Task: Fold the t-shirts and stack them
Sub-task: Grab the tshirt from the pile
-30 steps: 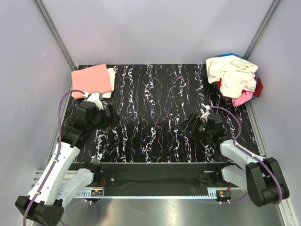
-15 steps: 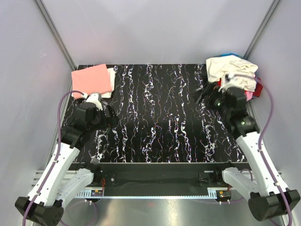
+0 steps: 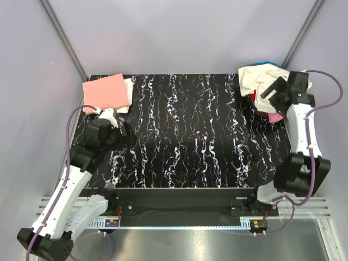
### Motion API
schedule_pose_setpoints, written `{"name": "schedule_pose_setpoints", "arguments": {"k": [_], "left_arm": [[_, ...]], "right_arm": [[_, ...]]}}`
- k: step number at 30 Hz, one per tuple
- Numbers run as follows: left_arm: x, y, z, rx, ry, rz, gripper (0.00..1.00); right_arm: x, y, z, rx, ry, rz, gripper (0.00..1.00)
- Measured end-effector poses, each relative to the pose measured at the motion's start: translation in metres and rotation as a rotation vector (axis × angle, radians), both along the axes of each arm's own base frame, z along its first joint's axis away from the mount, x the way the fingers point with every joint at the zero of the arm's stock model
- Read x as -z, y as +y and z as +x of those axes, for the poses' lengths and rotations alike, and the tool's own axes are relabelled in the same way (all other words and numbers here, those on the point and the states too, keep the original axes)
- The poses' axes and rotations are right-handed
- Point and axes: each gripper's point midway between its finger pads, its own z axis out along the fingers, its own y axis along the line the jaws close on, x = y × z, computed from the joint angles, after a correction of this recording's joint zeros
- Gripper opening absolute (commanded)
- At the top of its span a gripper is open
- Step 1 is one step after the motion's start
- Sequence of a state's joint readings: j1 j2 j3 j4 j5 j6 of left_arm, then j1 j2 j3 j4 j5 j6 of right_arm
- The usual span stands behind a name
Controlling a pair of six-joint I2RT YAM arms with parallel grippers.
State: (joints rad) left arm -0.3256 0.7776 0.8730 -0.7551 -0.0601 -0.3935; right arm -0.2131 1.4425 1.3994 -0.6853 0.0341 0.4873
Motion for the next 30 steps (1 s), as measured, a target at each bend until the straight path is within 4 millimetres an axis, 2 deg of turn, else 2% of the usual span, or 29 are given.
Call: {"name": "schedule_pose_setpoints", "arguments": {"k": [2,6,16,26,28,29,30], "left_arm": [[0.0,0.0,0.0,0.0,-0.001,0.0,0.99],[-0.002,0.0,-0.001,0.0,-0.009,-0.003,0.99],[-0.004,0.0,-0.001,0.001,-0.016,-0.006,0.99],[-0.004,0.0,-0.001,0.002,-0.016,-0.006,0.99],[-0.004,0.0,-0.001,0.002,-0.015,-0.006,0.99],[-0.004,0.0,-0.001,0.002,-0.016,-0.006,0.99],[-0.004,0.0,-0.001,0.002,-0.015,-0.006,0.99]], "right_arm": [[0.009,-0.021,0.009,0.047,0.036,0.023,0.93],[0.026,-0.042,0.021,0.087,0.088,0.069,0.92],[0.064,-0.058,0.052,0.13,0.179,0.127,0.87],[0.076,-0.078,0.078,0.172,0.211,0.094,0.86],[0.084,-0.081,0.084,0.176,0.224,0.093,0.78],[0.09,-0.083,0.087,0.179,0.239,0.092,0.62],[0.095,-0.084,0.087,0.175,0.254,0.088,0.52]]}}
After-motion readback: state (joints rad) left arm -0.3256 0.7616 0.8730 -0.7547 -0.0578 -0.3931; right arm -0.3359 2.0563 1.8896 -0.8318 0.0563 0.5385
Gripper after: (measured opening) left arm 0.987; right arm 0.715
